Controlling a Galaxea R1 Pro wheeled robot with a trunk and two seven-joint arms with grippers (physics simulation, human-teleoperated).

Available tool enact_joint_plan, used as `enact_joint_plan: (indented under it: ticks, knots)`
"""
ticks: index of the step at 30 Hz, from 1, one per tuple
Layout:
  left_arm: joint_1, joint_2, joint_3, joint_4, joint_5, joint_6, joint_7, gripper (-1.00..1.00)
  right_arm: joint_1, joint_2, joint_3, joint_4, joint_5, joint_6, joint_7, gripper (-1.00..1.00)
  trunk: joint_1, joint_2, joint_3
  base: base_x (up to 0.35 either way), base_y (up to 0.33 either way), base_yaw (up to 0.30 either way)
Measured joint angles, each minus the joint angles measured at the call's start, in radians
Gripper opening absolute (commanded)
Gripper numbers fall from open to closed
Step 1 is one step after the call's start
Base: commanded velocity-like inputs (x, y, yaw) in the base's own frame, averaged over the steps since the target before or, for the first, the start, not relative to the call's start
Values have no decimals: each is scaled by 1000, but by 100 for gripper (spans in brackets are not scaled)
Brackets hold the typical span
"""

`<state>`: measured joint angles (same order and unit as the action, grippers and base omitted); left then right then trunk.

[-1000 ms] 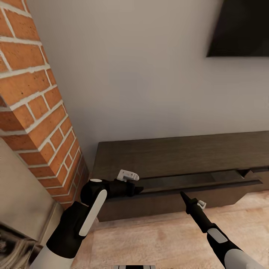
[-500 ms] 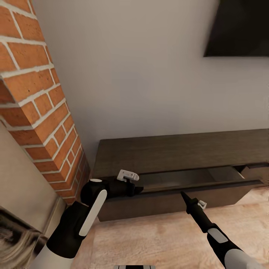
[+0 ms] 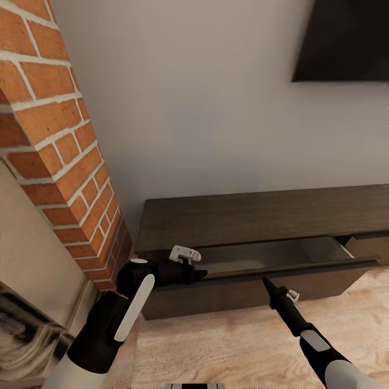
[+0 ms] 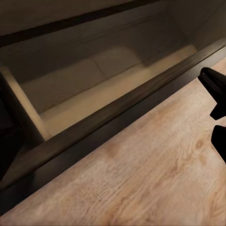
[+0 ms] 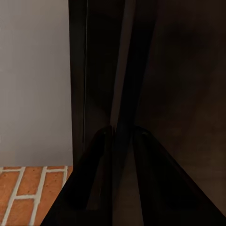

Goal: Place each of the two pumpkins and all three candles from the living room inside a cabinet in the living room (use any cabinet), then make sure every cabinet is closed, and position the cauldron so it is next to a table in the living room.

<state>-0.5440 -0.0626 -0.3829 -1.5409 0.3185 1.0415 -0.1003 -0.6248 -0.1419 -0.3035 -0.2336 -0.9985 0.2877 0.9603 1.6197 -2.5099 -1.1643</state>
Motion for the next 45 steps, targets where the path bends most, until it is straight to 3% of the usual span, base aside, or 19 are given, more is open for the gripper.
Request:
enact_joint_plan:
  ticks: [45]
  knots:
    - [0, 0, 0, -2, 0, -1, 0, 100, 0, 0, -14, 0, -2, -3, -4, -100, 0, 0, 0, -57, 0, 0]
